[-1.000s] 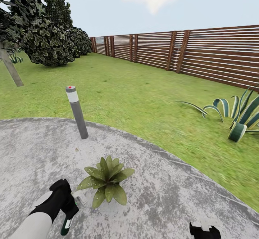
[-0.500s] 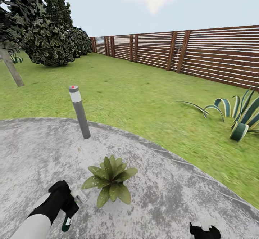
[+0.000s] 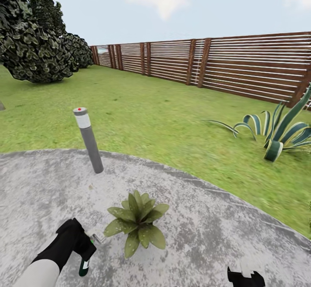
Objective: Pick up the pesticide atomizer in the garden and spray insectifuge to fully cover both potted plants in the garden.
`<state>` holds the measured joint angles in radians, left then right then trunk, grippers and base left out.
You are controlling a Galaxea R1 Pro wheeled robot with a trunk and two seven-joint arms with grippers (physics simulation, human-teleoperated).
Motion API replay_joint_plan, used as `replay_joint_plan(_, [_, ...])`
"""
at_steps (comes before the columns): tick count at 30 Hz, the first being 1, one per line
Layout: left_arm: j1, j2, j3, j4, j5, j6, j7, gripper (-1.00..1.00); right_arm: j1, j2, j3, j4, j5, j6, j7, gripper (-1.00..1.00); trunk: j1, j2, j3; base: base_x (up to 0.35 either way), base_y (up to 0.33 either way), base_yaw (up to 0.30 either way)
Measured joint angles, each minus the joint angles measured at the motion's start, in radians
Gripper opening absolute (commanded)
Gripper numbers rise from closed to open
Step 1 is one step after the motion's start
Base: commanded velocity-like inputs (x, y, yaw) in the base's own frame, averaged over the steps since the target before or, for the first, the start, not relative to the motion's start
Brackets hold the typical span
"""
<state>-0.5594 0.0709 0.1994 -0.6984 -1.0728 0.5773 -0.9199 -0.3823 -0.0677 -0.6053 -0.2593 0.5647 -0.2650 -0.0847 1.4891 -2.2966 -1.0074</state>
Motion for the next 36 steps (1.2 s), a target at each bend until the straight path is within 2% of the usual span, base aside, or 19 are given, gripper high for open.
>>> replay_joint_plan(10, [0.007,0.004,0.002,-0.005,0.003,-0.001,0.001,-1.0,0.0,0.0,0.0,0.0,0.0,0.001,0.0,1.0,0.0,0.0,0.006,-0.025,0.076,-0.248])
replay_joint_plan(12, [0.006,0.004,0.018,-0.008,0.003,0.0,0.001,-1.0,0.0,0.0,0.0,-0.001,0.0,0.001,0.0,1.0,0.0,0.0,0.007,0.0,0.001,-0.248])
replay_joint_plan(15, [0.002,0.005,0.069,-0.013,0.002,-0.002,-0.005,-1.0,0.0,0.0,0.0,-0.001,0.0,0.001,0.0,1.0,0.0,0.0,0.009,0.0,0.0,-0.248])
replay_joint_plan(18, [-0.007,0.005,0.071,-0.027,-0.011,0.0,-0.029,-1.0,0.0,0.0,0.0,-0.001,0.001,0.001,0.0,1.0,0.0,0.0,0.011,0.0,0.0,-0.248])
replay_joint_plan(19, [-0.011,0.01,0.07,-0.032,-0.042,0.001,-0.067,-1.0,0.0,0.0,0.0,-0.001,0.001,0.001,0.0,1.0,0.0,0.0,0.012,0.0,0.0,-0.242])
replay_joint_plan(22, [-0.053,0.039,0.07,-0.035,-0.182,0.0,-0.196,-1.0,0.0,0.0,0.0,0.0,0.0,0.001,0.0,1.0,0.0,0.0,0.013,0.0,0.0,-0.127])
replay_joint_plan(24, [-0.111,0.059,0.071,-0.035,-0.304,-0.004,-0.353,-1.0,0.0,0.002,0.0,-0.001,0.0,0.001,0.0,1.0,0.0,0.0,0.013,0.0,0.0,-0.027])
replay_joint_plan(25, [-0.128,0.063,0.071,-0.037,-0.331,-0.005,-0.395,-1.0,0.0,0.002,0.0,0.0,0.0,0.001,0.0,1.0,0.0,0.0,0.013,0.0,0.0,-0.013])
replay_joint_plan(27, [-0.16,0.069,0.071,-0.057,-0.369,-0.005,-0.457,-1.0,0.0,0.002,0.0,-0.001,0.0,0.001,0.0,1.0,0.0,0.0,0.013,0.0,0.0,-0.006])
replay_joint_plan(30, [-0.177,0.071,0.071,-0.118,-0.387,-0.005,-0.504,-1.0,0.0,0.001,0.0,-0.002,0.0,0.001,0.0,1.0,0.0,0.0,0.013,0.0,0.0,-0.001])
replay_joint_plan(31, [-0.185,0.072,0.071,-0.169,-0.396,-0.006,-0.59,-1.0,0.0,0.001,0.0,-0.002,0.0,0.001,0.0,1.0,0.0,0.0,0.013,0.0,0.0,0.0])
replay_joint_plan(32, [-0.191,0.071,0.071,-0.192,-0.41,-0.006,-0.627,-1.0,0.0,0.001,0.0,-0.002,0.0,0.001,0.0,1.0,0.0,0.0,0.013,0.0,0.0,0.0])
replay_joint_plan(35, [-0.217,0.068,0.059,-0.215,-0.498,-0.006,-0.643,-1.0,0.0,0.0,0.0,-0.002,0.0,0.001,0.0,1.0,0.0,0.0,0.013,0.0,0.0,0.0])
replay_joint_plan(36, [-0.223,0.066,0.056,-0.216,-0.511,-0.006,-0.643,-1.0,0.0,-0.001,0.0,-0.002,0.001,0.001,0.0,1.0,0.0,0.0,0.013,0.0,0.0,0.0])
